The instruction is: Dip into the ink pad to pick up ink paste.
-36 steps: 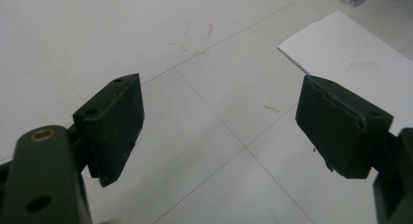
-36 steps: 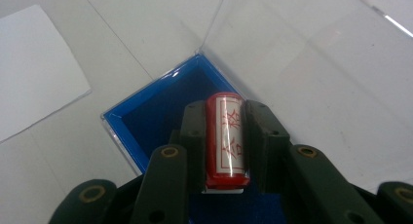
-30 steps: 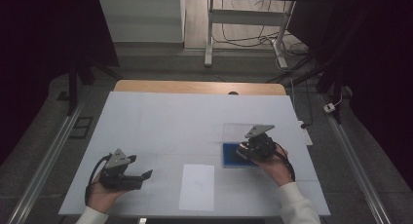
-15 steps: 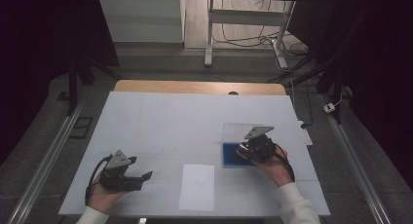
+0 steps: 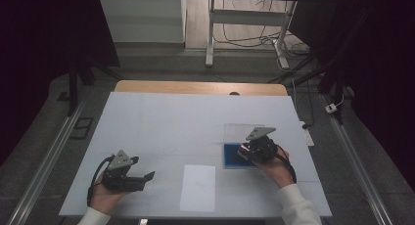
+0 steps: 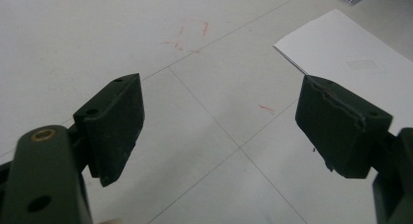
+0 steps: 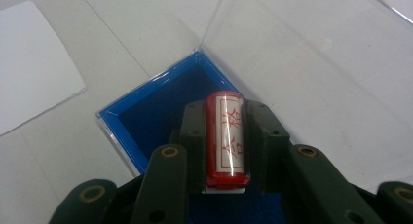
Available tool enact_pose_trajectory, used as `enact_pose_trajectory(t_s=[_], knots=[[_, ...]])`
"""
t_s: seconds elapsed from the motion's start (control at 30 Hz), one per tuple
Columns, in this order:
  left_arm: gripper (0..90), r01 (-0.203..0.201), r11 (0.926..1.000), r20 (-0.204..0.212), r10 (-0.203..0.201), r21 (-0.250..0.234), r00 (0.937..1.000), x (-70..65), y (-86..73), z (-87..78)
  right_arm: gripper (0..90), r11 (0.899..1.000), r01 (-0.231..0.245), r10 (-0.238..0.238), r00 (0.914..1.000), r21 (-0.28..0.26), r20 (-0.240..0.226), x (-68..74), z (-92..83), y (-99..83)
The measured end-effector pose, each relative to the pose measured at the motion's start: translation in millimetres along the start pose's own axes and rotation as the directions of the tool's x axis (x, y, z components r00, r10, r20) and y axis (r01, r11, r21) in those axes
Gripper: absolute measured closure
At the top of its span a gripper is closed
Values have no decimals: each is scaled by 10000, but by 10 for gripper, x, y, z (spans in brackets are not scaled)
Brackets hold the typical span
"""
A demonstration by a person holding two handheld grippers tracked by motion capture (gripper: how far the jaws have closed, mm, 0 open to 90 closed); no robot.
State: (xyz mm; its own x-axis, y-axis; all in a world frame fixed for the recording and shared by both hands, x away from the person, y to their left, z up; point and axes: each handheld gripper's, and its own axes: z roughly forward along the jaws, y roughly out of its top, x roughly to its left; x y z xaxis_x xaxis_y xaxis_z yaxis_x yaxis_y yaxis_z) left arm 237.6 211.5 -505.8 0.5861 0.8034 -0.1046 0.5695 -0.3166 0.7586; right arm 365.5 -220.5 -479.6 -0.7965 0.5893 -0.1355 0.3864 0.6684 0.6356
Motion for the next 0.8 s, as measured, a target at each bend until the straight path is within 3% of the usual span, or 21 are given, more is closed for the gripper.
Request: enact_pose_trajectory(t_s=[0.23,0.27,0.3,0.47,0.8], knots=[[186,1,10000,-38,-2,-65,10000,1,8,-4,708,9996,-71,71,10000,-274,-27,-17,-35,2],[186,-9,10000,-45,9,-83,10000,1,8,-11,708,9998,-12,13,10000,-178,38,-14,-53,12],[186,-28,10000,-44,28,-86,10000,1,9,-14,707,9986,239,-218,9987,-464,457,15,-96,9],[186,-76,10000,-9,76,-60,10000,2,12,-6,707,9844,-501,489,9987,-1686,-113,-72,-370,68],[185,13,9999,-131,-15,-150,9999,19,22,-19,707,9769,-572,553,9984,-2060,-149,-52,-546,128]])
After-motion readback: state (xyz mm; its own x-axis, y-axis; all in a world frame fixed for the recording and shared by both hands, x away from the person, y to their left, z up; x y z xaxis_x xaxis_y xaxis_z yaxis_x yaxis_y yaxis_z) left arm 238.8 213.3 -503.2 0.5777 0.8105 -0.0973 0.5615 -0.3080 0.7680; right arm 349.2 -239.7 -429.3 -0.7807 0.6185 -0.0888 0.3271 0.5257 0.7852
